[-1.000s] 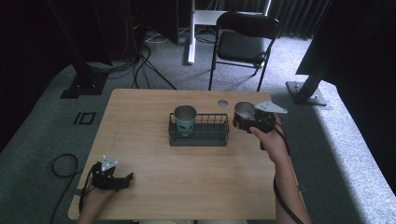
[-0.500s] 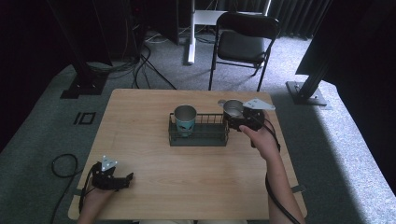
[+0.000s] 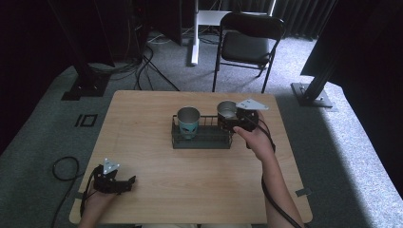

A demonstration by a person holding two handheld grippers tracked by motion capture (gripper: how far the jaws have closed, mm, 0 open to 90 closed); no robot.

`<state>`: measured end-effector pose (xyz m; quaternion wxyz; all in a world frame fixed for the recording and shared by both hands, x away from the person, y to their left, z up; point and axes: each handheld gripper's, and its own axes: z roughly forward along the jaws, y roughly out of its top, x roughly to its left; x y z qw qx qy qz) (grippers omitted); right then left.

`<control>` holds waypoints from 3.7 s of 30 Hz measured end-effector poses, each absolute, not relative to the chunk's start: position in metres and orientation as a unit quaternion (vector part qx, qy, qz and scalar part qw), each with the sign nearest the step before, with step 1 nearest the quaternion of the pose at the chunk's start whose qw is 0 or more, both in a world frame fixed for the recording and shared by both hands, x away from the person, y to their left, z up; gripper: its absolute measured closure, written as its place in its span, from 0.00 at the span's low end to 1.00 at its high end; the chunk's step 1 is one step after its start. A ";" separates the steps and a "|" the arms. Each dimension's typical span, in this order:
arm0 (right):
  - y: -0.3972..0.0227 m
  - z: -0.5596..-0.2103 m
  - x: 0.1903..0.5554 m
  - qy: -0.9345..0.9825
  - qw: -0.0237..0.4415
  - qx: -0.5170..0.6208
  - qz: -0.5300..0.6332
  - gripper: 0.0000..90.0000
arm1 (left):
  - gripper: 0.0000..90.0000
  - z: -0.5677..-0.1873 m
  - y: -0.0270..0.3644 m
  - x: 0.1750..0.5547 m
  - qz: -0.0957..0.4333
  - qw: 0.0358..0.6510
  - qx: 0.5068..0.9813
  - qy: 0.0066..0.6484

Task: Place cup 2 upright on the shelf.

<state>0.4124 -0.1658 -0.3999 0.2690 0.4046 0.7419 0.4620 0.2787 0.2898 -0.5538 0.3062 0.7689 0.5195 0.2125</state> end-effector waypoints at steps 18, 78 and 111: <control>-0.138 -0.414 0.421 0.755 0.250 0.397 0.458 0.15 | 0.03 -0.554 0.290 0.279 0.213 0.306 0.769 0.519; -0.132 -0.461 0.421 0.756 0.232 0.410 0.455 0.13 | 0.03 -0.554 0.290 0.279 0.212 0.307 0.770 0.518; -0.179 -0.467 0.396 0.747 0.242 0.422 0.453 0.13 | 0.03 -0.554 0.290 0.279 0.212 0.307 0.770 0.518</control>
